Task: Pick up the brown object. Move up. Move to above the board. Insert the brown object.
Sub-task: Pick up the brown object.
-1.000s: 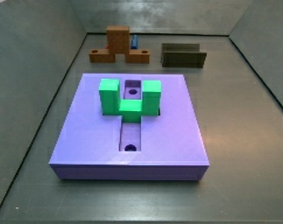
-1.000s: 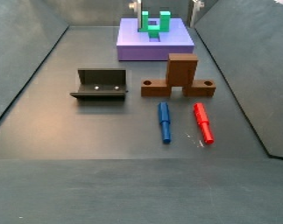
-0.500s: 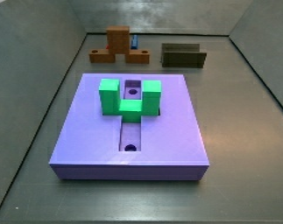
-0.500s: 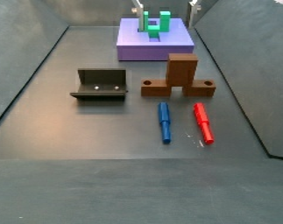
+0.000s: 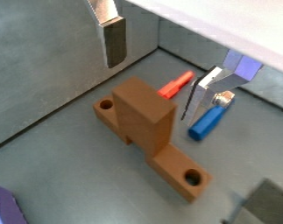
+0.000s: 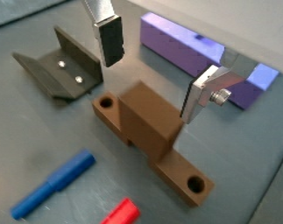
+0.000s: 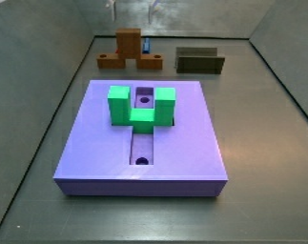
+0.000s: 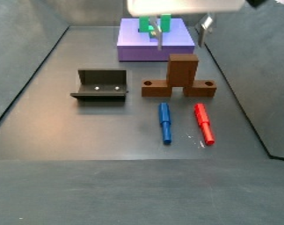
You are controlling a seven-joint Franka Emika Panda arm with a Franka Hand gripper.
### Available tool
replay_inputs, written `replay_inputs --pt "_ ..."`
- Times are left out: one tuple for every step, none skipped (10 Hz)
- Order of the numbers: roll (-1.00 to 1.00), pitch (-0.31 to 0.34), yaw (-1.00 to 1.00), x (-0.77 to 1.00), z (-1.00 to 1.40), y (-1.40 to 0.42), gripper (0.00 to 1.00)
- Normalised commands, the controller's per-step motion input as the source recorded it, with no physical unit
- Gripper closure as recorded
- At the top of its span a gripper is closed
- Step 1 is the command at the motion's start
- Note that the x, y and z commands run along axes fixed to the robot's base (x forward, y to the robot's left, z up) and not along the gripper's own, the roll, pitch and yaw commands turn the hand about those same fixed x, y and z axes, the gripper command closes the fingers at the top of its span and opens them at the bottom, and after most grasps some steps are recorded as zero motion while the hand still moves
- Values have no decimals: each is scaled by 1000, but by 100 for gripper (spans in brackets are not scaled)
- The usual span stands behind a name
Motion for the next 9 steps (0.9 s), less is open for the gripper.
replay_inputs --pt "-17 0 -29 -151 -400 0 0" --pt "-21 6 -60 0 -366 0 0" --pt "-77 11 -77 66 -334 0 0" --pt "-59 10 -57 0 -346 0 0" --pt "-59 9 -3 0 -354 0 0" --pt "-51 10 0 0 -326 49 0" --pt "-39 10 0 0 -309 83 0" --pt "-41 7 0 0 -280 69 0" --pt "-3 6 0 0 -180 17 0"
